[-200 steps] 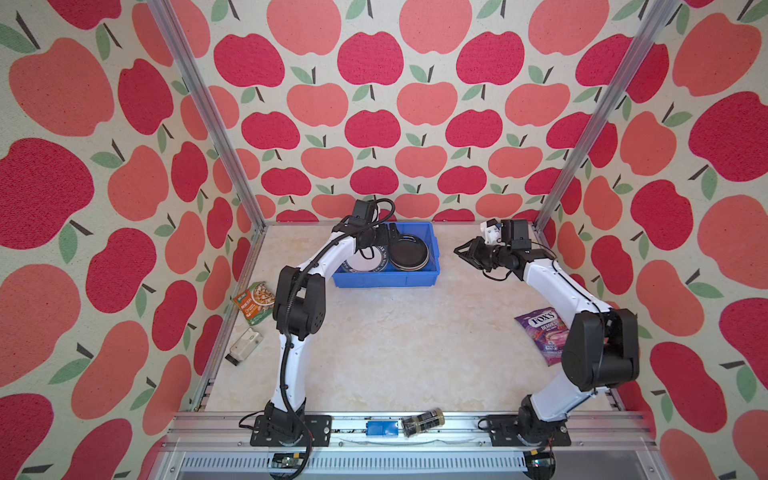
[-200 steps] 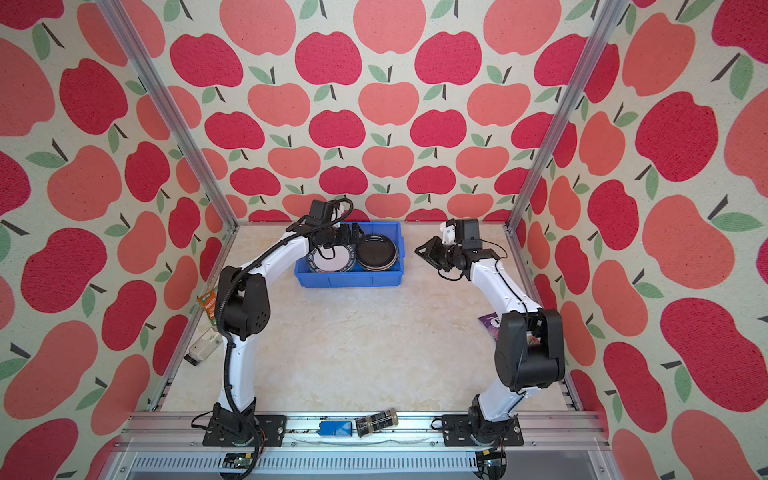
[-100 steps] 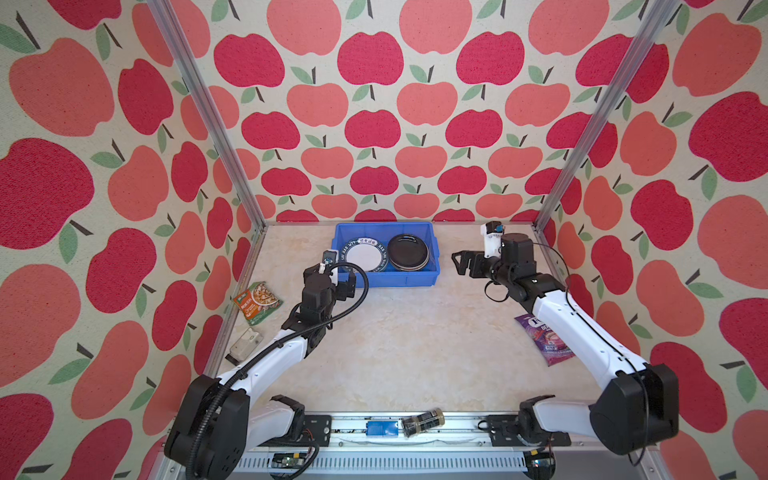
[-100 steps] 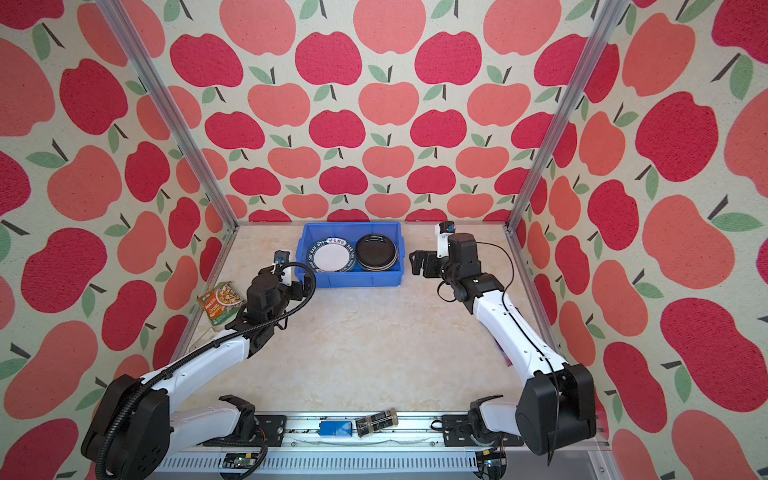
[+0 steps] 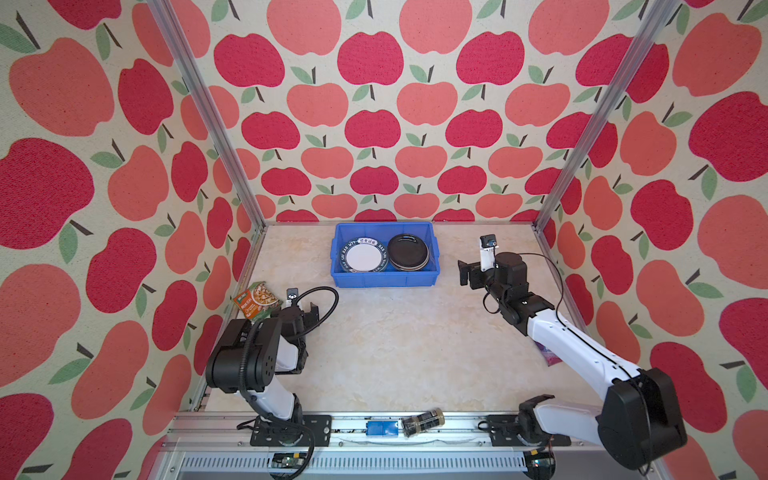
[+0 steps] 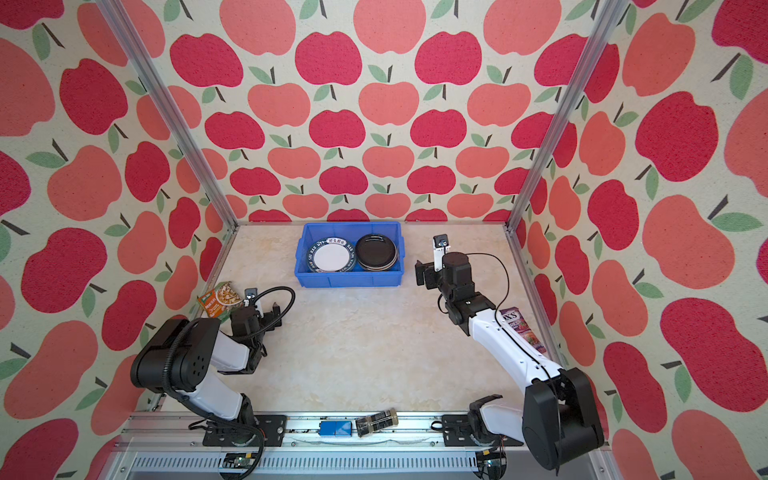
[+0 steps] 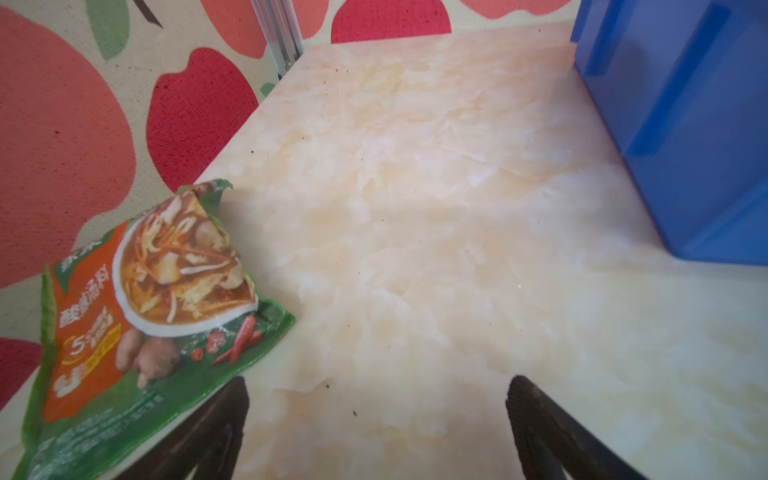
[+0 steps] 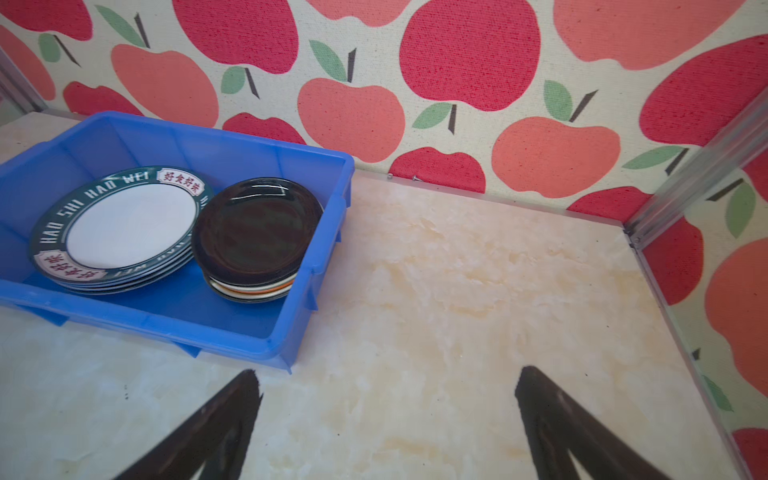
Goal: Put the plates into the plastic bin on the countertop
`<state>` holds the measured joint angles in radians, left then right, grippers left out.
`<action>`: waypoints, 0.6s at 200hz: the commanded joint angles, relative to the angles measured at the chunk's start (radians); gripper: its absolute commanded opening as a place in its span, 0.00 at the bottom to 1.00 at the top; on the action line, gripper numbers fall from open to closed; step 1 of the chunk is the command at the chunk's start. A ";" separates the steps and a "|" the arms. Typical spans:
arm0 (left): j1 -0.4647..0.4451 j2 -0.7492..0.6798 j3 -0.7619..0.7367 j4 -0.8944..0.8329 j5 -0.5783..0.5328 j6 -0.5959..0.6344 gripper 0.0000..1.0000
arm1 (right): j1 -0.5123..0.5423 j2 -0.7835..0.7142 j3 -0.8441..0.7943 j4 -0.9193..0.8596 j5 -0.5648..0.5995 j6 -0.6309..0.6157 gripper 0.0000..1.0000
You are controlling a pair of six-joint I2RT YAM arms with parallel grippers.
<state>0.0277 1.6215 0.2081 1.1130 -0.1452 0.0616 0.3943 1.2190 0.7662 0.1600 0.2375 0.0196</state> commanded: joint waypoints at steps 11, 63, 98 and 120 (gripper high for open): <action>0.057 -0.016 0.085 -0.014 0.165 -0.058 0.99 | -0.110 -0.074 -0.135 0.139 0.119 -0.096 1.00; 0.105 -0.015 0.171 -0.155 0.256 -0.080 0.99 | -0.244 0.123 -0.358 0.547 0.064 -0.098 1.00; 0.105 -0.017 0.172 -0.163 0.255 -0.080 0.99 | -0.264 0.425 -0.462 1.053 0.056 -0.118 1.00; 0.106 -0.017 0.172 -0.162 0.252 -0.080 0.99 | -0.274 0.347 -0.403 0.805 0.067 -0.074 1.00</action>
<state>0.1291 1.6100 0.3779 0.9600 0.0879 -0.0101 0.1364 1.6054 0.3222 0.8593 0.2947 -0.0834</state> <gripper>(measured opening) 0.992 0.995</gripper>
